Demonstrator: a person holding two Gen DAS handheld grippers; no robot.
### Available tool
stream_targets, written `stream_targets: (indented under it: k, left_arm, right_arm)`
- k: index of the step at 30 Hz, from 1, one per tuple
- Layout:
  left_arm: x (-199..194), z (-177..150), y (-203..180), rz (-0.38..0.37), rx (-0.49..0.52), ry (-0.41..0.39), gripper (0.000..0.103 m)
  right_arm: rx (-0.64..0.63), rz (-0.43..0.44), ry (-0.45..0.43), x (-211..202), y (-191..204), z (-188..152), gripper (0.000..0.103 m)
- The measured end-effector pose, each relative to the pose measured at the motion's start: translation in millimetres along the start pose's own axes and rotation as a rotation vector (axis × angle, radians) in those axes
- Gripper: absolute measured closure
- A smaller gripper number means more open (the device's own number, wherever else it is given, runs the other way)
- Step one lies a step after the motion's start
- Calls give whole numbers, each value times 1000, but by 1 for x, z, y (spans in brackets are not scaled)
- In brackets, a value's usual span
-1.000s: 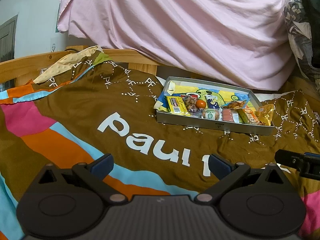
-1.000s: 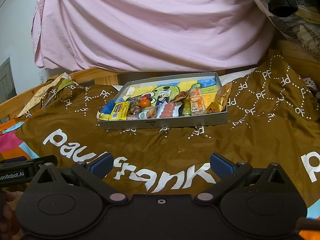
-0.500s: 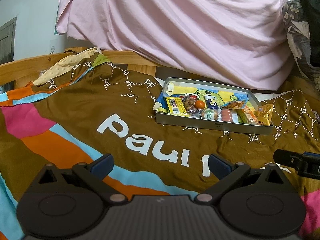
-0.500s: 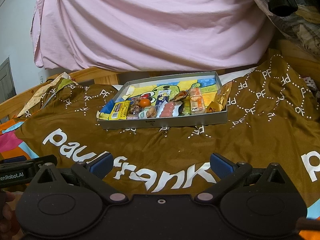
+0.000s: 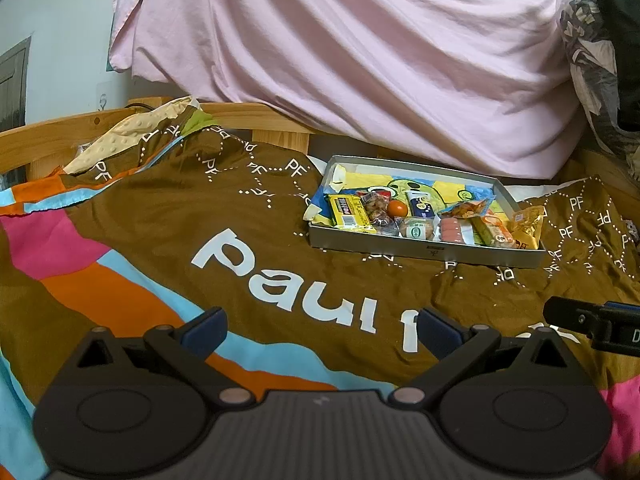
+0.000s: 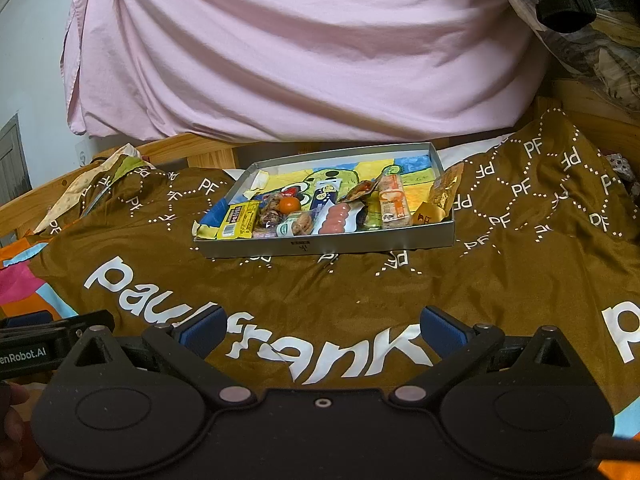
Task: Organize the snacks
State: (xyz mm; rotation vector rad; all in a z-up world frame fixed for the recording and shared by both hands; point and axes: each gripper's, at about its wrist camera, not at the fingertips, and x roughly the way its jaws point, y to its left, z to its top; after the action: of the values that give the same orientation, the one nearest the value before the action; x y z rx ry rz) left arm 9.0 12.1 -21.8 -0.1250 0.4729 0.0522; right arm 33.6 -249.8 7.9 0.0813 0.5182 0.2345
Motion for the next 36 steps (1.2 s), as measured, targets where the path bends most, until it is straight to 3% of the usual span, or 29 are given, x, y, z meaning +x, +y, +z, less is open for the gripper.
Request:
stream_targets:
  k: [7, 12, 36]
  left_arm:
    - [1, 1, -1, 16, 5, 16, 0]
    - [1, 2, -4, 70, 26, 28, 0]
    - [-1, 0, -4, 37, 52, 9, 0]
  right_arm:
    - [0, -1, 1, 0, 0, 0, 1]
    - [1, -2, 2, 0, 0, 0, 1]
    - [2, -4, 9, 2, 1, -2, 1]
